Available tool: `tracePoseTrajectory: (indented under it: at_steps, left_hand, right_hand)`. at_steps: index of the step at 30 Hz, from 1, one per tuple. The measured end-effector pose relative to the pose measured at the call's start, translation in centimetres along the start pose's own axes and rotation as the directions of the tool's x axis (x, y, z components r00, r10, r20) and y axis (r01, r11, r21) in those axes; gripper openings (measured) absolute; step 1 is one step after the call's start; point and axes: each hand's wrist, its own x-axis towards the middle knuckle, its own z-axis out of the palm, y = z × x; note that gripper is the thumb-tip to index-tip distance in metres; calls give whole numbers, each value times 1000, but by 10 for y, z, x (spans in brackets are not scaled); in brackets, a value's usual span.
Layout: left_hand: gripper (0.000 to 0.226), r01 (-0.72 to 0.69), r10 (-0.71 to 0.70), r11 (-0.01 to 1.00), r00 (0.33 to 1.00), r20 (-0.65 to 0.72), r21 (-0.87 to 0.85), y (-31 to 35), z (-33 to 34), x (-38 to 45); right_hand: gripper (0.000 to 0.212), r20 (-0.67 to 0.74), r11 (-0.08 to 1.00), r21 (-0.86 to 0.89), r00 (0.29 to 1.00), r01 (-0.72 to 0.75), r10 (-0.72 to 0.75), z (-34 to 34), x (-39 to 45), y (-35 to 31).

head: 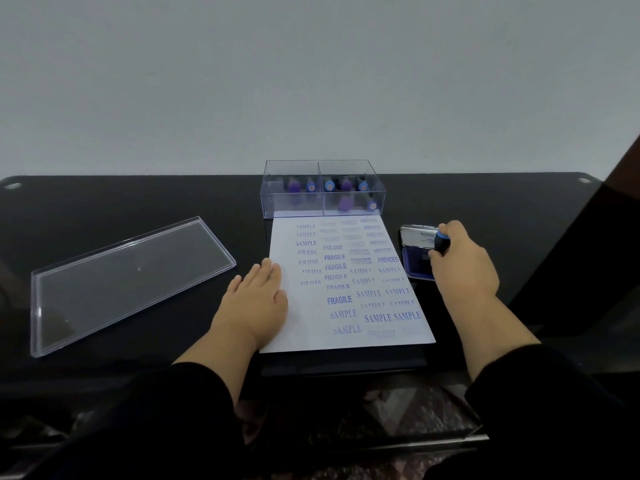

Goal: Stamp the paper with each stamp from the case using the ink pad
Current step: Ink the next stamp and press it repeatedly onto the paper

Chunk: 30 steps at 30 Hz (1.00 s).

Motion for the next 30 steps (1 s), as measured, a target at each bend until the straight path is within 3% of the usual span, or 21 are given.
tracePoseTrajectory:
  at_steps: [30]
  left_hand:
    - [53, 4, -5, 1000, 1000, -18, -16, 0, 1, -3]
  right_hand:
    - [34, -70, 995, 84, 997, 50, -44, -2, -10, -4]
